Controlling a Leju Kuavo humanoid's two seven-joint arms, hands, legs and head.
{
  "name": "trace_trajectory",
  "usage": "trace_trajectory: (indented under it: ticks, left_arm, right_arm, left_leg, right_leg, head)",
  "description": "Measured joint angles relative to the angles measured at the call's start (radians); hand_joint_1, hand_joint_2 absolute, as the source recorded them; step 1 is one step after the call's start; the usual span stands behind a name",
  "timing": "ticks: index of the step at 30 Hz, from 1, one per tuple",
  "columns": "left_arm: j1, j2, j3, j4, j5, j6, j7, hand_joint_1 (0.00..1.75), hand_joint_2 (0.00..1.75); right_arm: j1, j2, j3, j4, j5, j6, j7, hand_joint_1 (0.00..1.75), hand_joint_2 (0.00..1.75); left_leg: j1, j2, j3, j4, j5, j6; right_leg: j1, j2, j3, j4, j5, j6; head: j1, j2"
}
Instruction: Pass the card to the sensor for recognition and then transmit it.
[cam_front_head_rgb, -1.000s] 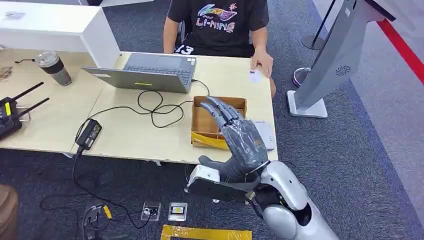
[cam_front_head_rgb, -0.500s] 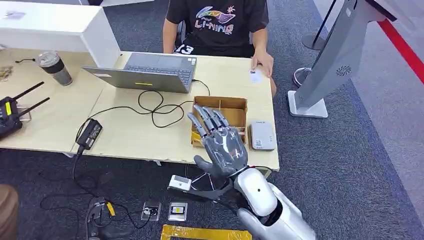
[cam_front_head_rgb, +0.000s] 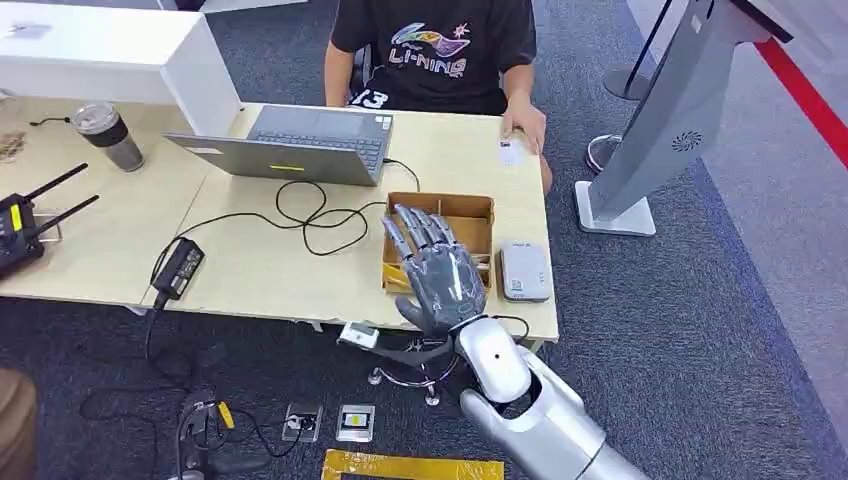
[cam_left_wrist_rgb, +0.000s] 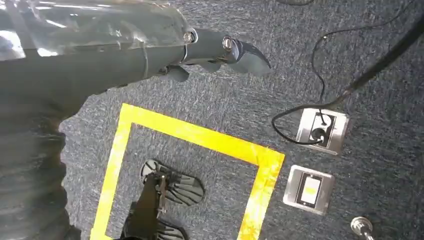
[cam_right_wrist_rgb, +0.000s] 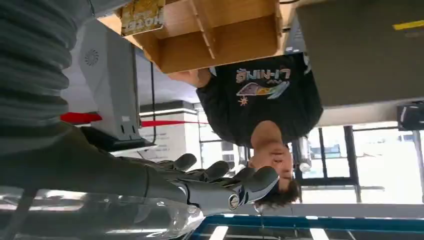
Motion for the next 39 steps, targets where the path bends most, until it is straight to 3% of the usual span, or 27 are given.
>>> trace_trajectory:
  ticks: [6, 17, 39]
  left_arm:
    - [-0.021, -0.01, 0.0, 0.0, -0.032, -0.007, 0.02, 0.0, 1.75]
    - [-0.049, -0.024, 0.0, 0.0, -0.067, -0.003, 0.041, 0.0, 1.75]
    - [-0.061, -0.034, 0.0, 0.0, -0.087, -0.004, 0.044, 0.0, 1.75]
  right_arm:
    - [-0.067, 0.017, -0.02, 0.16, -0.045, -0.026, 0.041, 0.0, 1.75]
    - [-0.172, 0.01, -0.132, 0.386, -0.132, 0.034, 0.085, 0.0, 1.75]
    - [-0.194, -0.003, -0.2, 0.497, -0.13, 0.045, 0.1, 0.0, 1.75]
  left_leg:
    - [0.0, 0.0, 0.0, 0.0, 0.0, 0.0]
    - [0.0, 0.0, 0.0, 0.001, 0.0, 0.0]
    - [0.0, 0.001, 0.0, 0.001, 0.0, 0.0]
  right_leg:
    - [0.0, 0.0, 0.0, 0.0, 0.0, 0.0]
    - [0.0, 0.0, 0.0, 0.0, 0.0, 0.0]
    - [0.0, 0.001, -0.001, 0.0, 0.0, 0.0]
  head:
    - [0.0, 0.0]
    - [0.0, 0.0]
    - [0.0, 0.0]
